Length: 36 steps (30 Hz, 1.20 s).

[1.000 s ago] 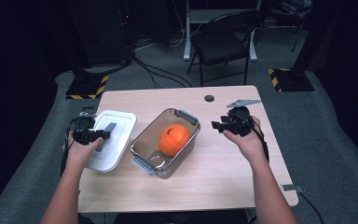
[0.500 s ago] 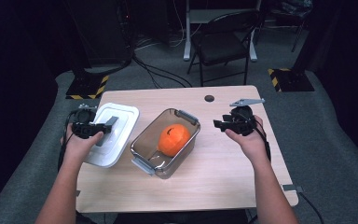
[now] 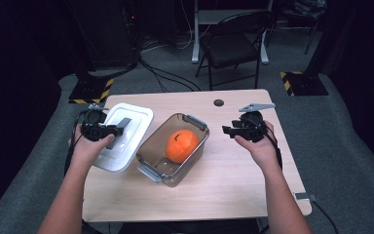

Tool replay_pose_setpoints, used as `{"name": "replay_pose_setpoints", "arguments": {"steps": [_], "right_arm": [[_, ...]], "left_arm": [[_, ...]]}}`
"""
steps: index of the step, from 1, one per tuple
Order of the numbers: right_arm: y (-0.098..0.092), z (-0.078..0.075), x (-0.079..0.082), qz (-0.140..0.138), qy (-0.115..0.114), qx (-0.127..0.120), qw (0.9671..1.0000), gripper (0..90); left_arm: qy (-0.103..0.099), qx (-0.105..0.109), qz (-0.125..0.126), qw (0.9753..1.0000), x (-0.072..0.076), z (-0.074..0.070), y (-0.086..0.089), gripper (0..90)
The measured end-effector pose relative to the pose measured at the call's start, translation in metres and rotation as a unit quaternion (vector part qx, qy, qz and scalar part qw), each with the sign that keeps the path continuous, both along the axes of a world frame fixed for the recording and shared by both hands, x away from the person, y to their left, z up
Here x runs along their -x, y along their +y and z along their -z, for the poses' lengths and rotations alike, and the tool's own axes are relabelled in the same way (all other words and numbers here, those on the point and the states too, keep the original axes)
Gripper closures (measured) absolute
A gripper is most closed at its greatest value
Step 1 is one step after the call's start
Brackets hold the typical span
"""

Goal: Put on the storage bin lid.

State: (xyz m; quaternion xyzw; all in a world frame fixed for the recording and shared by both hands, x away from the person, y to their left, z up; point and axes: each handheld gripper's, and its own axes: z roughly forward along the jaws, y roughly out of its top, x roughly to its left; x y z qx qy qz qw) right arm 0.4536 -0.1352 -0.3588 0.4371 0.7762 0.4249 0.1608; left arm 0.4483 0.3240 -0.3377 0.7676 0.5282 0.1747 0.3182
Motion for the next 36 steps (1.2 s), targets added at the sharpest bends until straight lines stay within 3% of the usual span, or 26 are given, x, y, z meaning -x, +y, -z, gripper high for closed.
{"name": "replay_pose_setpoints", "arguments": {"steps": [21, 36], "right_arm": [[-0.005, -0.001, 0.001, 0.005, -0.003, -0.004, 1.0000, 51.2], [-0.012, -0.002, 0.001, 0.012, -0.003, -0.010, 0.9999, 51.2]], "left_arm": [[-0.003, -0.010, 0.060, 0.9982, -0.015, -0.006, -0.060, 66.4], [0.002, -0.014, 0.082, 0.9966, -0.019, -0.001, -0.094, 66.4]]}}
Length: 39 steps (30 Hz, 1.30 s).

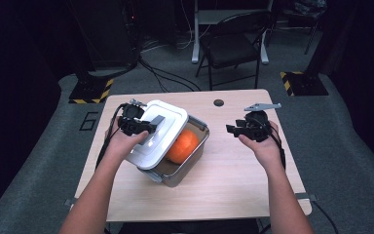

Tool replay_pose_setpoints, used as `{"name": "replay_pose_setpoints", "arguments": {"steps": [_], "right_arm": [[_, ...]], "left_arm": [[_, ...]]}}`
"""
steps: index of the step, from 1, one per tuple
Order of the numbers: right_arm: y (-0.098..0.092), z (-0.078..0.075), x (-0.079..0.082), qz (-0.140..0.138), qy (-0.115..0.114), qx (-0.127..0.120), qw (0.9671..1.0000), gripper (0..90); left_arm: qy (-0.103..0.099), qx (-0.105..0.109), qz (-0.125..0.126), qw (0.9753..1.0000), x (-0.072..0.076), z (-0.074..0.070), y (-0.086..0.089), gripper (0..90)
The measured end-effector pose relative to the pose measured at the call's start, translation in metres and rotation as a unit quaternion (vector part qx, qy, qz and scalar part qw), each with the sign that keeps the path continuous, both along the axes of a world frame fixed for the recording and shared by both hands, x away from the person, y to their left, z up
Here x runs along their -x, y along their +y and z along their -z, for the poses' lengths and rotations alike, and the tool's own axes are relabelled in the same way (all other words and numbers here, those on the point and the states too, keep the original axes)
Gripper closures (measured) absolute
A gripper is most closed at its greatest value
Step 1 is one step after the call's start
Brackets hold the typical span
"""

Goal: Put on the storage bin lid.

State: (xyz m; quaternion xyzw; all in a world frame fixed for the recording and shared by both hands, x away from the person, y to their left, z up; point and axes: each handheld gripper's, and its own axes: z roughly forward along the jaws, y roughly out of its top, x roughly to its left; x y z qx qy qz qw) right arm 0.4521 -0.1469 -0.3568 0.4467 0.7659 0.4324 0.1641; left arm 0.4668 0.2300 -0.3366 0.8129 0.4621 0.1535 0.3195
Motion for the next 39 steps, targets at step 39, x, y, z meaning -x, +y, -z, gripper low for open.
{"name": "replay_pose_setpoints", "arguments": {"steps": [39], "right_arm": [[-0.010, 0.000, 0.002, 0.012, -0.002, -0.001, 0.9999, 51.2]], "left_arm": [[0.010, 0.000, 0.038, 0.9992, -0.004, 0.014, -0.047, 66.4]]}}
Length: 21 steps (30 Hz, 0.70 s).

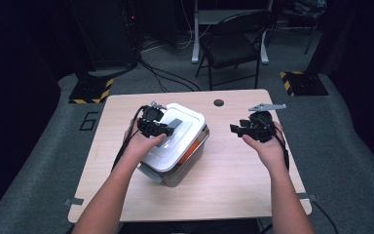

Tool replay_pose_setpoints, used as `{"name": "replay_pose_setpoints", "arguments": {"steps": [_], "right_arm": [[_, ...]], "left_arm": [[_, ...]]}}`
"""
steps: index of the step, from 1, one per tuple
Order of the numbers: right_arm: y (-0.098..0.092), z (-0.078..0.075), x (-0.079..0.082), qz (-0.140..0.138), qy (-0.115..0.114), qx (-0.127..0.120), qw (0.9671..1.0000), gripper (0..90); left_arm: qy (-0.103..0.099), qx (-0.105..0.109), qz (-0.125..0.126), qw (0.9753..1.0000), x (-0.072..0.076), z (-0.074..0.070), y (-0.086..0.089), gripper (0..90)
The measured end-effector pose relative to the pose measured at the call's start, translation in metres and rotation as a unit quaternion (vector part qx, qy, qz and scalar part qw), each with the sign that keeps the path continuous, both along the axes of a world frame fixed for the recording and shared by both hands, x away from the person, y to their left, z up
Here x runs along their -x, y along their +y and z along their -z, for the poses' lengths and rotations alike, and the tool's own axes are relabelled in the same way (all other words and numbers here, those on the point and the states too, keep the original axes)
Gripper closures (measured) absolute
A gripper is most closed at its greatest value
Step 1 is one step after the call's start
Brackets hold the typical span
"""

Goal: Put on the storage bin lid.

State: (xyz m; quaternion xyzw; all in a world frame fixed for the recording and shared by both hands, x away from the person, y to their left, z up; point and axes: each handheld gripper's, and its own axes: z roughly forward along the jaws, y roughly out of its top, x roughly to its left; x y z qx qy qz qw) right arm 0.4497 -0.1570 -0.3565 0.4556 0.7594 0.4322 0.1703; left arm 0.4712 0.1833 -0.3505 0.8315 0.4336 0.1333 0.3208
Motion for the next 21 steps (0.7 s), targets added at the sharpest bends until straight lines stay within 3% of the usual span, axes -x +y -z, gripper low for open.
{"name": "replay_pose_setpoints", "arguments": {"steps": [21], "right_arm": [[-0.001, 0.002, 0.002, 0.005, 0.003, -0.002, 1.0000, 51.3]], "left_arm": [[0.007, -0.011, 0.008, 0.9999, 0.009, 0.009, -0.014, 66.4]]}}
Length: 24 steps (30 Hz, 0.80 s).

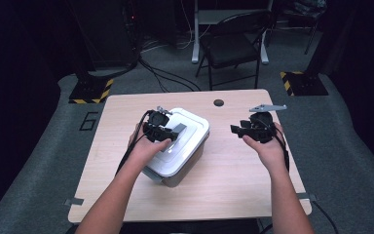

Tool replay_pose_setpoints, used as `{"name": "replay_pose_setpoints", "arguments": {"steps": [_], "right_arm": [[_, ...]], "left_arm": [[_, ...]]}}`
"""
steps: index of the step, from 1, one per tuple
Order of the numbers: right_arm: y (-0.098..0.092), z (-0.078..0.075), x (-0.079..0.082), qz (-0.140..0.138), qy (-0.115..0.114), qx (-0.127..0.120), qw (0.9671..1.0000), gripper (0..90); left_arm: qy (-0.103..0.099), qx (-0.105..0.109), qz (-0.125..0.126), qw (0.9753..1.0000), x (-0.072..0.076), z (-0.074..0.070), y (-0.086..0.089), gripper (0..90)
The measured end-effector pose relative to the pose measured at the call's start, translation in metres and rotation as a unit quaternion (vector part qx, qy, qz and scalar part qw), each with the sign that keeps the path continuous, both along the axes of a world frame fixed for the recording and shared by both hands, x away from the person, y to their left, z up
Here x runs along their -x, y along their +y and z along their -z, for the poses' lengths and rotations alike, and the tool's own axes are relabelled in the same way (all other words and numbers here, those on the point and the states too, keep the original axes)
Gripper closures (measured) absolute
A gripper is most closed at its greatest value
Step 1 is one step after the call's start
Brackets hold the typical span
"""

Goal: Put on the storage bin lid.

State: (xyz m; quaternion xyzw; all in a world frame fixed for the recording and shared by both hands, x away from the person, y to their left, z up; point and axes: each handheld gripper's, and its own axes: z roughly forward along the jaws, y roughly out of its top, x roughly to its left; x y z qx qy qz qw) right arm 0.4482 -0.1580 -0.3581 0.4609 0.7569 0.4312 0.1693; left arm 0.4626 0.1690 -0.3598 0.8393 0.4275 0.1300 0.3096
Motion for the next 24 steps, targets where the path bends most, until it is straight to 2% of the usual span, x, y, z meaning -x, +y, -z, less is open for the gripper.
{"name": "replay_pose_setpoints", "arguments": {"steps": [10, 22, 24], "right_arm": [[-0.002, 0.002, -0.001, 0.003, 0.002, -0.001, 1.0000, 51.4], [-0.001, 0.004, -0.003, 0.002, 0.006, 0.000, 1.0000, 51.5], [-0.001, 0.004, -0.003, 0.002, 0.005, 0.000, 1.0000, 51.5]], "left_arm": [[0.005, -0.008, -0.001, 1.0000, 0.000, 0.008, -0.004, 66.4], [0.011, -0.005, -0.001, 0.9999, -0.001, 0.012, -0.004, 66.4], [0.008, -0.011, 0.001, 0.9999, -0.001, 0.013, -0.006, 66.4]]}}
